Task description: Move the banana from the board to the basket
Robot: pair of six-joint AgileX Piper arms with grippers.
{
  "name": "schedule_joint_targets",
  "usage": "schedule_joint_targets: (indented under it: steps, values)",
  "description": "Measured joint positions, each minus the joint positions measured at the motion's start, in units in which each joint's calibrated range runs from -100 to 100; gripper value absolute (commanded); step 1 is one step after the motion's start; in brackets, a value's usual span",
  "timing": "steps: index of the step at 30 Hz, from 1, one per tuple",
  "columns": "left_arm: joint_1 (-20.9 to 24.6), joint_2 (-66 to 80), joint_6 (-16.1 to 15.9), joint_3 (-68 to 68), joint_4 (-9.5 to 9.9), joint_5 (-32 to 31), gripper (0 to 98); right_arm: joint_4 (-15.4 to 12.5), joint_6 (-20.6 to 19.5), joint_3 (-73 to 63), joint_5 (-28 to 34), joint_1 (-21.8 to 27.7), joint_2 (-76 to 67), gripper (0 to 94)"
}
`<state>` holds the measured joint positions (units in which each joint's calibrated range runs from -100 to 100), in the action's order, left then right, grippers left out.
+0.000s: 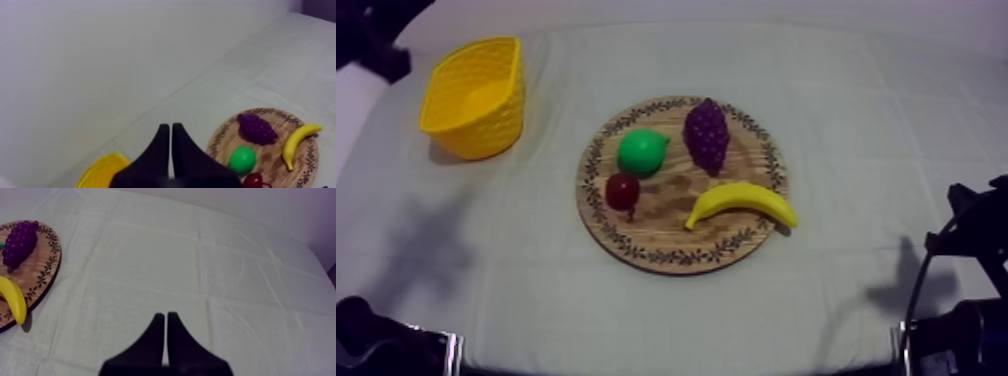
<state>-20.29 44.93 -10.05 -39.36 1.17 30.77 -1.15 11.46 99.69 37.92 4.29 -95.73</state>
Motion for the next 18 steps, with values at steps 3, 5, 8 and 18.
schedule_joint_targets:
  steps: [3, 5, 8, 18]
  values:
    - [-3.53, -5.9, -1.24, 6.28, 0.08, 0.23, 0.6, 0.0, 0.03, 0.0, 0.0, 0.0, 0.0, 0.3]
    - [-5.93, -10.12, -1.82, 9.5, 0.15, 0.17, 0.6, 0.0, 0.03, 0.0, 0.0, 0.0, 0.0, 0.3]
    - [-9.25, -16.31, -2.31, 13.92, 0.22, 0.56, 0.6, 0.0, 0.03, 0.0, 0.0, 0.0, 0.0, 0.3]
    - [-17.11, -29.04, -1.1, 14.56, 0.32, -1.02, 0.8, 0.0, 0.07, 0.0, -0.01, 0.0, 0.0, 0.3]
